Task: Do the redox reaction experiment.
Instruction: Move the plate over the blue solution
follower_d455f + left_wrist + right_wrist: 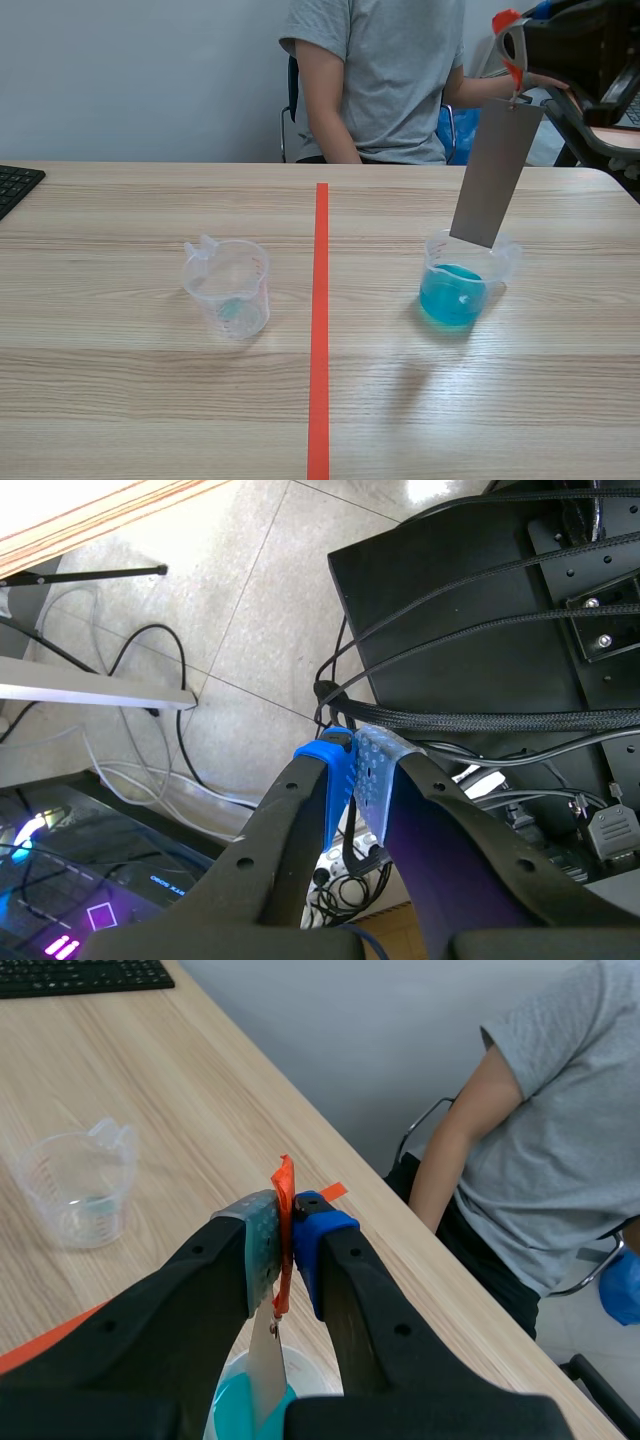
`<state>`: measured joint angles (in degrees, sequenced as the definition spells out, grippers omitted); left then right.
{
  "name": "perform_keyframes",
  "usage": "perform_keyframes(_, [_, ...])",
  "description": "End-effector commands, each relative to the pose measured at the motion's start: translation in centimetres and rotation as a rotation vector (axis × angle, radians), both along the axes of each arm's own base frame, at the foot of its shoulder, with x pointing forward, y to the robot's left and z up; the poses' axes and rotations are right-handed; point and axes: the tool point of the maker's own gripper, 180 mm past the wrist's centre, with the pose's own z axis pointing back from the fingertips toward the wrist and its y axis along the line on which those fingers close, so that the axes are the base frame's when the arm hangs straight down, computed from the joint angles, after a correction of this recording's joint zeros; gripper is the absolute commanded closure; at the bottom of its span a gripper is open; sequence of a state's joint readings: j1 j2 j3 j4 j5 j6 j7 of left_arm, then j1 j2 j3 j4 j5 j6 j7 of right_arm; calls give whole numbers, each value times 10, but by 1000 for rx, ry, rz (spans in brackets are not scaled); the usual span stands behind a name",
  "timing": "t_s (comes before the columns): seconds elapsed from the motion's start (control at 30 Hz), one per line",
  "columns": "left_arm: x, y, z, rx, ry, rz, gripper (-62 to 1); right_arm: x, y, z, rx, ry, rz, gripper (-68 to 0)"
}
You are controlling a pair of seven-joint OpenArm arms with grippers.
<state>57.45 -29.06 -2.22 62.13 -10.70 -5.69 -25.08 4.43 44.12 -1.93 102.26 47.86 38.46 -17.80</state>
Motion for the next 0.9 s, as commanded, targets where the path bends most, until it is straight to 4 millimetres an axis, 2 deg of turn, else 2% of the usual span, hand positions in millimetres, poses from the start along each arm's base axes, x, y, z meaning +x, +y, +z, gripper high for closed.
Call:
perform_keyframes(0.0, [2,-1,3,-7,-12,-3,-32,5,-3,21,17,-64,4,-11])
perform_keyframes(0.27, [2,-1,3,-7,-12,-3,-32,16,-15,22,43,-67,-3,-11])
perform_keyframes(0.87, [2,-1,3,-7,-12,-3,-32,14,-11,17,50,-53,21,-11])
